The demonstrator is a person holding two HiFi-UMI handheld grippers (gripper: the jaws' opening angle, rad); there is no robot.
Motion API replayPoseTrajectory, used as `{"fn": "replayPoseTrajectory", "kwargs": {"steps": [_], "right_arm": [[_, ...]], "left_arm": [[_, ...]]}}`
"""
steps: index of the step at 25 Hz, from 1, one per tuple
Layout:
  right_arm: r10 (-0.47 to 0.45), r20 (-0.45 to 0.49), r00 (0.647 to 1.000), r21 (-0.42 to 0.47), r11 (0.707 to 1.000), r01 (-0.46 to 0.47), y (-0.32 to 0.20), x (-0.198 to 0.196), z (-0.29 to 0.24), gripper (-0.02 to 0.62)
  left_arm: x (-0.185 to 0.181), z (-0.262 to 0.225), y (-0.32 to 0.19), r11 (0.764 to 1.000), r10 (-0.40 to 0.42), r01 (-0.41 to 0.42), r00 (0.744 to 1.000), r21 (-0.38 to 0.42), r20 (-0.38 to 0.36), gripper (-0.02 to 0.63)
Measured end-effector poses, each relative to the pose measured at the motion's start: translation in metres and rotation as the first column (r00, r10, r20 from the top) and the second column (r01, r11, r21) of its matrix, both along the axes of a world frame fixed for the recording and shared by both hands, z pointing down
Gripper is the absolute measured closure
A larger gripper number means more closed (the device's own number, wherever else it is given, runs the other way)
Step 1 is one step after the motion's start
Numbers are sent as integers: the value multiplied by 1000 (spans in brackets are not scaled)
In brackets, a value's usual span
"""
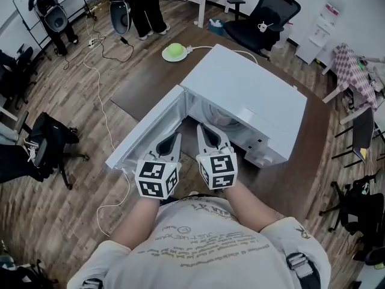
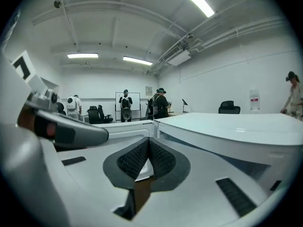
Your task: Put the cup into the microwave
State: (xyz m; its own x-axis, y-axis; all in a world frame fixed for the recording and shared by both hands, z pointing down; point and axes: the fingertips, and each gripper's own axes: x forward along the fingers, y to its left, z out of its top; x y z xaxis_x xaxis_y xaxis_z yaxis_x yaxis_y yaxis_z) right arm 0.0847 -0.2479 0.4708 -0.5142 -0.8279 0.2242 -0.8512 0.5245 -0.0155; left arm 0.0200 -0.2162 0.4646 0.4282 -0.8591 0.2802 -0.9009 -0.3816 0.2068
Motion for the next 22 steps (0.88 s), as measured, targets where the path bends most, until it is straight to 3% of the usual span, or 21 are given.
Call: {"fn": "replayPoseTrajectory", "kwargs": {"steps": [5, 12, 22], "right_arm": [[12, 77, 997, -29, 1000, -9, 0, 0, -29, 580], [-23, 66, 998, -47, 999, 26, 5, -3, -19, 583], [-4, 83, 997, -44, 999, 8, 4, 7, -19, 583]], "left_arm": [[-3, -6, -3, 999, -23, 23, 1000, 29, 1, 592], [-1, -8, -7, 999, -30, 30, 1000, 43, 8, 592], [6, -10, -10, 999, -16, 15, 1000, 46, 18, 592]]}}
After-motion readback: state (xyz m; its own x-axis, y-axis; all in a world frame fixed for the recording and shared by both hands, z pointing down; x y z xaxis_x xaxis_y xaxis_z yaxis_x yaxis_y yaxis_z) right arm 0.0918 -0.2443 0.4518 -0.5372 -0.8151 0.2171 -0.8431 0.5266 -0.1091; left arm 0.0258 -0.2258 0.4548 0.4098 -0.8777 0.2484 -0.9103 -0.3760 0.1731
